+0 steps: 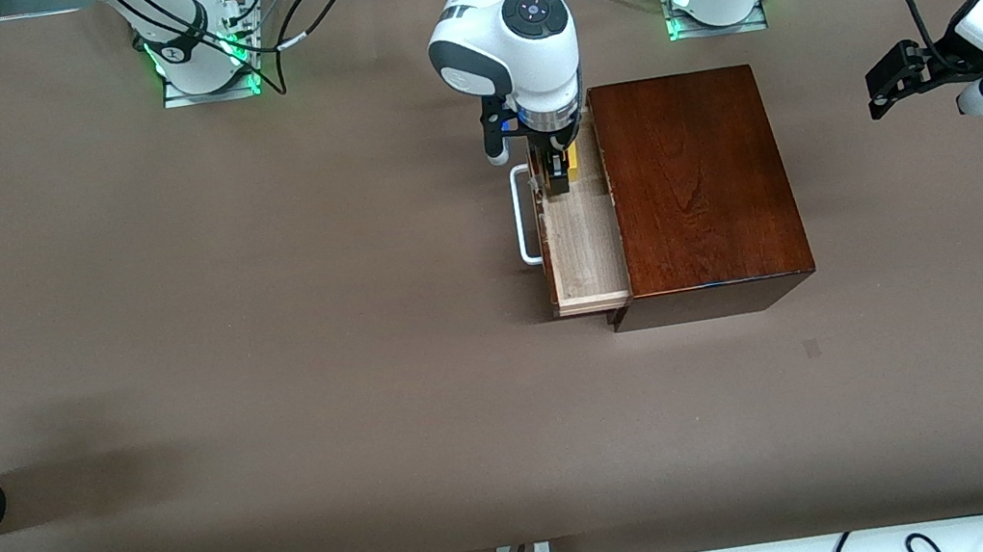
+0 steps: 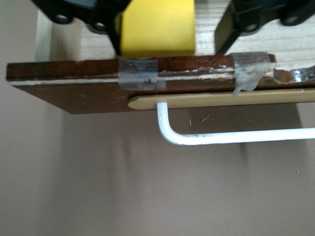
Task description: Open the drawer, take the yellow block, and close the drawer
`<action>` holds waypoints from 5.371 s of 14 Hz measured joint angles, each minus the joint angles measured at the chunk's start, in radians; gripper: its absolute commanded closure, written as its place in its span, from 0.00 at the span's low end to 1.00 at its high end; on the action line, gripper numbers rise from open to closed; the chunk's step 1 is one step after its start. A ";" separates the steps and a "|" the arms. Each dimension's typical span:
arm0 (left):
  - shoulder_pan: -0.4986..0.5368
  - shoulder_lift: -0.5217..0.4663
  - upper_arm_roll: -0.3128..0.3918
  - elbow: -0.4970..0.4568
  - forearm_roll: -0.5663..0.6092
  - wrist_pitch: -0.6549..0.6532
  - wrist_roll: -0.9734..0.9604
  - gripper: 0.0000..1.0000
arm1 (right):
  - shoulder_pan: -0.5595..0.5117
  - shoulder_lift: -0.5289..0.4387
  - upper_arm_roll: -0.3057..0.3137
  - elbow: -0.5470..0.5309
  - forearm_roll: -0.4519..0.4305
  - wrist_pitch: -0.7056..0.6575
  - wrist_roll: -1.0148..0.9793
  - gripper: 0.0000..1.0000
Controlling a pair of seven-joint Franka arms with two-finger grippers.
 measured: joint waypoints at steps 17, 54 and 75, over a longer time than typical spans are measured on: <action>-0.002 0.000 -0.001 0.001 0.000 0.000 0.000 0.00 | -0.198 -0.204 -0.005 0.220 0.106 -0.455 -0.673 1.00; -0.344 0.644 -0.457 0.197 0.107 0.412 0.681 0.00 | -0.746 0.157 -0.020 0.016 0.012 -0.001 -2.500 0.00; -0.435 0.725 -0.427 0.140 0.327 0.333 0.686 0.00 | -0.903 -0.569 -0.164 -0.259 0.126 -0.462 -2.584 0.00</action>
